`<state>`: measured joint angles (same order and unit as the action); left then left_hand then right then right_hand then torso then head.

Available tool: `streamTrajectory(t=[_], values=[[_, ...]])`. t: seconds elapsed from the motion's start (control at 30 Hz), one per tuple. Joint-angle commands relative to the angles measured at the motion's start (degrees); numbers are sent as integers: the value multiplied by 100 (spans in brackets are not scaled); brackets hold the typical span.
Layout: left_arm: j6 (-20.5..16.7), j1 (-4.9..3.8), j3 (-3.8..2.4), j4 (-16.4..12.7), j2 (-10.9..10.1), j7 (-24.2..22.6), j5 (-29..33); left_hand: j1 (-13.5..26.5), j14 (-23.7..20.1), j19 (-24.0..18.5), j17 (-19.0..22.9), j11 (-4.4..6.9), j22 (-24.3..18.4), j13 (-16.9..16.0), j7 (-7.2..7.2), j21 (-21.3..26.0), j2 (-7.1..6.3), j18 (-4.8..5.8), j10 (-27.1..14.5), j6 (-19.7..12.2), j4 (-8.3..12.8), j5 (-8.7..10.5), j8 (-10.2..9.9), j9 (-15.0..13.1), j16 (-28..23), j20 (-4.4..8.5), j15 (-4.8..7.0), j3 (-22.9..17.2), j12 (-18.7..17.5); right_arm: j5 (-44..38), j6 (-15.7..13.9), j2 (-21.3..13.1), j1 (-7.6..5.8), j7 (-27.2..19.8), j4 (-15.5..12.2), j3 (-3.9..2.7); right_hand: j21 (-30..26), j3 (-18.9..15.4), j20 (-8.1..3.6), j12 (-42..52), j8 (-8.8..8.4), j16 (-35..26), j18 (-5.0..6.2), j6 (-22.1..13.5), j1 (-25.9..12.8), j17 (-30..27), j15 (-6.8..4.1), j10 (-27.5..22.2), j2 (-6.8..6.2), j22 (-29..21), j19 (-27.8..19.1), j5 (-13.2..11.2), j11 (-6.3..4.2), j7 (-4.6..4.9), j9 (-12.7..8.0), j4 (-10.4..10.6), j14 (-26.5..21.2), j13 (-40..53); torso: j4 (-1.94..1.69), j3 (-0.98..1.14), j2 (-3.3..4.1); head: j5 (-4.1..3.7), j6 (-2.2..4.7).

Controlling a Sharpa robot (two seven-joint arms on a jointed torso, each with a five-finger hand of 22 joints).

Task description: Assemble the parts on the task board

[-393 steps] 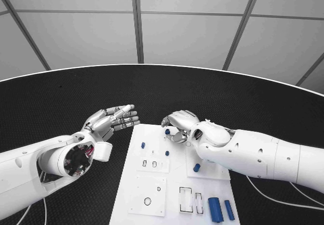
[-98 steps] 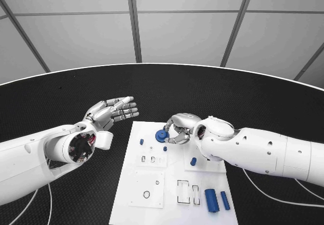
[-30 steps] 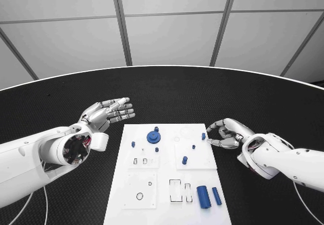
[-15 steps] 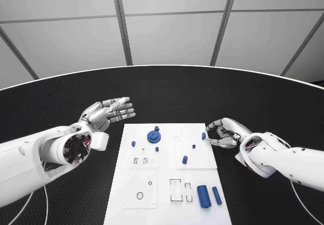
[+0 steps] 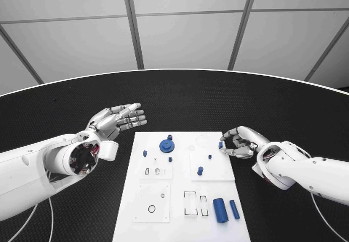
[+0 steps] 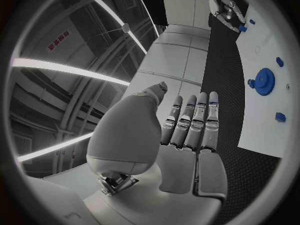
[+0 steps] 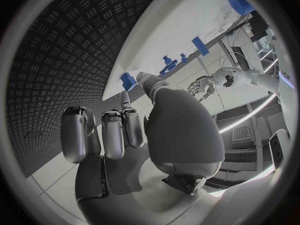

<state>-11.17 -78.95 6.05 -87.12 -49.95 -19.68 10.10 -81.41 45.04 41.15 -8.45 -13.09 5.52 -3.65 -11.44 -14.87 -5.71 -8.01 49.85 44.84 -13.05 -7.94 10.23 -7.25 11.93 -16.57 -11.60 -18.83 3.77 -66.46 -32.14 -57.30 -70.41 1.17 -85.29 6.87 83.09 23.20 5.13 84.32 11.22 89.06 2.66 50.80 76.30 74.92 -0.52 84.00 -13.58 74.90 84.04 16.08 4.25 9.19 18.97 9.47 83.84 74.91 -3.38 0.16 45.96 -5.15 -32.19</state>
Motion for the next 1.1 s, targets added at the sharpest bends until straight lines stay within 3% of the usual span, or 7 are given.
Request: streamTrajectory(t=[0.03,0.37,1.1], values=[[-2,0,0,-2,-3,0,0,-12,-42,-8,1,-5,-5,-3,-409,15,-24,-46,-20,39,1,35,-25,-5,-39,-7,15,-14,8,0,8,23,0,2,27,0,35,53,26,31,30,22,-64,72,-16,1313,23,172,74,729,296,-31,-10,-3,9,3,573,999,-1,2,-1,-4,-1],[-7,0,0,-5,-8,3,0,-12,-42,-8,1,-5,-5,-3,-409,15,-24,-46,-20,39,1,35,-25,-5,-39,-7,15,-14,8,0,41,61,-1,21,70,-1,52,131,16,63,72,29,-68,207,-27,1329,8,200,147,752,305,-53,-30,-28,22,-3,576,1028,5,14,0,29,-19],[-10,0,0,-3,-7,7,0,-14,-40,-7,-1,-5,-9,-3,-412,16,-24,-45,-19,36,10,35,-27,-4,-44,-7,15,-28,7,0,124,146,-1,54,156,-1,75,225,-5,91,115,38,-75,327,-20,1355,-17,223,215,782,316,-65,-62,-63,34,-38,582,1054,5,13,0,23,-44]])
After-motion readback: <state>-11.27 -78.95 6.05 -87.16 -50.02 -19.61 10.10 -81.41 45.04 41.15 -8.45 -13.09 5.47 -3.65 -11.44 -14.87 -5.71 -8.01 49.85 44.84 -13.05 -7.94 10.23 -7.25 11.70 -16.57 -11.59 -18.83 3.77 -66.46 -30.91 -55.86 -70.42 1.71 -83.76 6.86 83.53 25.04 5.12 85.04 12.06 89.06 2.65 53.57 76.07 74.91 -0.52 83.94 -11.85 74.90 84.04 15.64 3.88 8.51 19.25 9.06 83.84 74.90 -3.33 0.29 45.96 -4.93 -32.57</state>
